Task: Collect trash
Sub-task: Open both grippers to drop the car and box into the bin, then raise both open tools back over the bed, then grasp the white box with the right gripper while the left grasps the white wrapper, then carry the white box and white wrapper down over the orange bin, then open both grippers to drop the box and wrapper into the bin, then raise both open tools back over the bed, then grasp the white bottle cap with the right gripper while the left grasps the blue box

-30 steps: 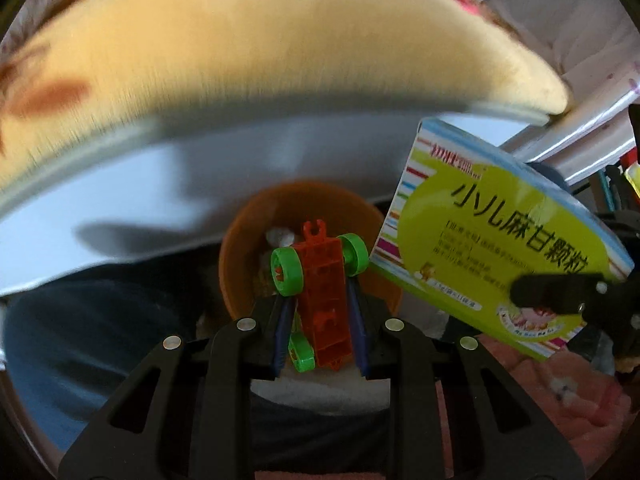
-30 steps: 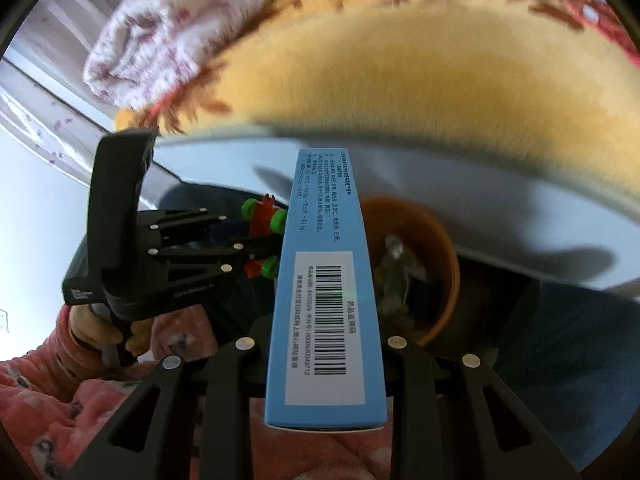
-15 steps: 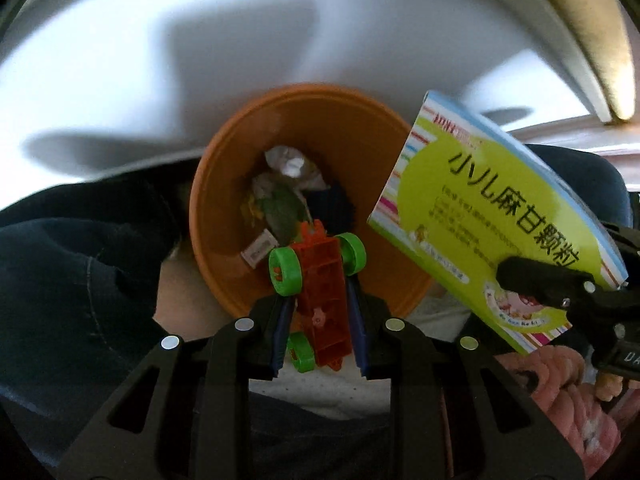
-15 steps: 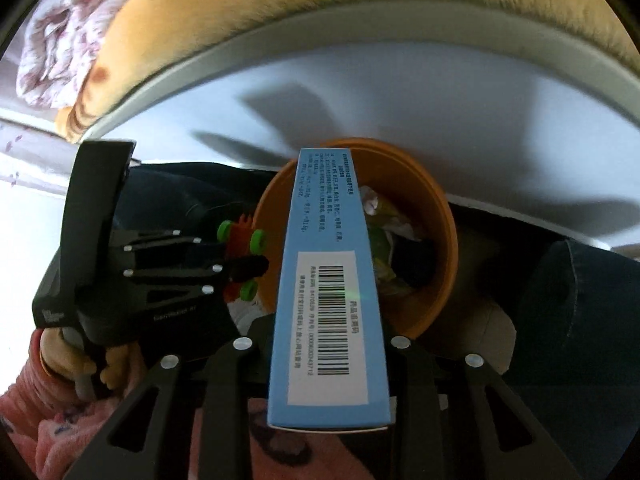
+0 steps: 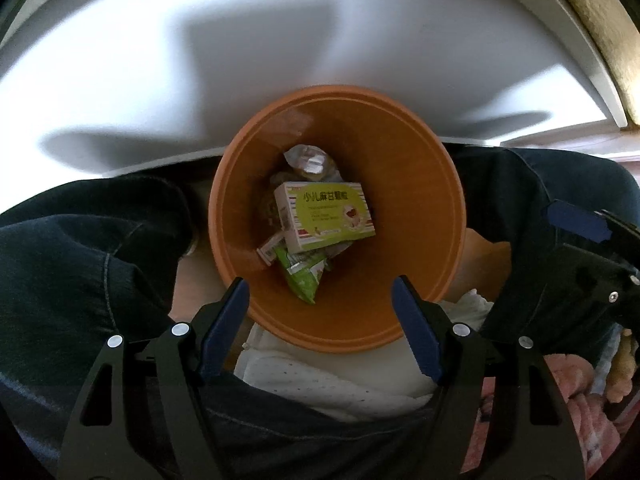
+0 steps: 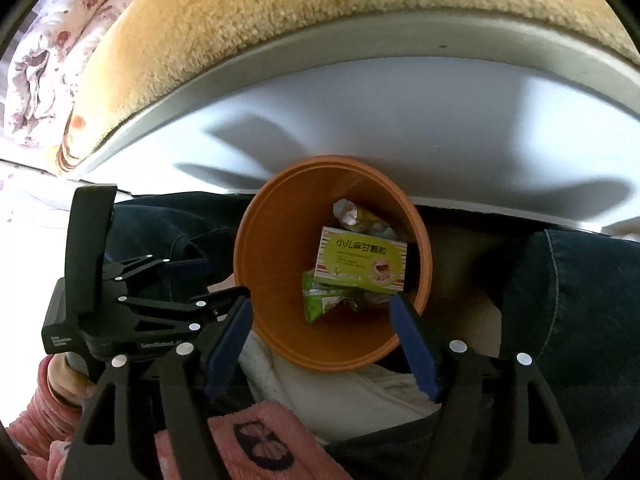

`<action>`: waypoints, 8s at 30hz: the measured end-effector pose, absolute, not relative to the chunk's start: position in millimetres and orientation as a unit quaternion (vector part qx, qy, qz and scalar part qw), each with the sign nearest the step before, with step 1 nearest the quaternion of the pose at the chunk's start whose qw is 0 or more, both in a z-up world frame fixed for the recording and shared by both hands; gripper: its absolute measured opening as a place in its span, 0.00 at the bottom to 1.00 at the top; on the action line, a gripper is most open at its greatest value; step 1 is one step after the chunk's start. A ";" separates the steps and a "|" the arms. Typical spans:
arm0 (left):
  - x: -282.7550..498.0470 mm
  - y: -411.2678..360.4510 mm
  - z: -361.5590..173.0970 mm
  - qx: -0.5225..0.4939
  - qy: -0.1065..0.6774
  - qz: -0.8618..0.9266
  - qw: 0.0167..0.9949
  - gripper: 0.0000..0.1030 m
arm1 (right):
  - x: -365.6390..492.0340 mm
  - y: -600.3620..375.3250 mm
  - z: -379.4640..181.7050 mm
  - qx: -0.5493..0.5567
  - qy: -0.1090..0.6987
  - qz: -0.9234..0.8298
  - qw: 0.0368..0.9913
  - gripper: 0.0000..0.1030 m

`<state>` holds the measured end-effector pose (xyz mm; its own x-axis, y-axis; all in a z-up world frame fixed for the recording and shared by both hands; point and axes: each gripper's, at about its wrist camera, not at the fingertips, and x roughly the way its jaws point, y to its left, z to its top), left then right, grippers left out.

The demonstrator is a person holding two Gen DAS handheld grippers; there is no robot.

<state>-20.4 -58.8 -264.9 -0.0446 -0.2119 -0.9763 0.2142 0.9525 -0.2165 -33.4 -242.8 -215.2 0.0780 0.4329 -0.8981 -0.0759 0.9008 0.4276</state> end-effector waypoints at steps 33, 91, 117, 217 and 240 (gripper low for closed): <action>11.8 -49.6 -54.2 0.052 0.455 -0.106 0.883 0.75 | 65.6 -279.5 -37.3 0.041 0.414 0.160 0.895 0.81; 356.6 -170.8 -78.7 -0.037 0.482 -0.119 0.867 0.76 | 149.3 -329.1 -9.0 -0.009 0.376 0.132 0.917 0.62; 207.9 -135.3 -16.2 0.039 0.410 -0.146 0.900 0.08 | 82.8 -307.3 2.4 0.003 0.376 0.146 0.915 0.62; 209.7 -96.3 -46.3 0.010 0.470 -0.192 0.862 0.81 | 247.3 -443.3 -68.7 0.111 0.399 -0.066 0.908 0.82; 324.0 -138.1 -65.5 -0.002 0.479 -0.184 0.858 0.81 | 319.9 -474.6 -99.5 0.094 0.412 -0.102 0.901 0.31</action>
<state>324.0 -138.1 -65.5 0.4739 -0.3184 -0.8210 0.3139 0.9322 -0.1803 319.9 -474.6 -99.5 0.6403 -0.1057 -0.7608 0.2609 0.9615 0.0860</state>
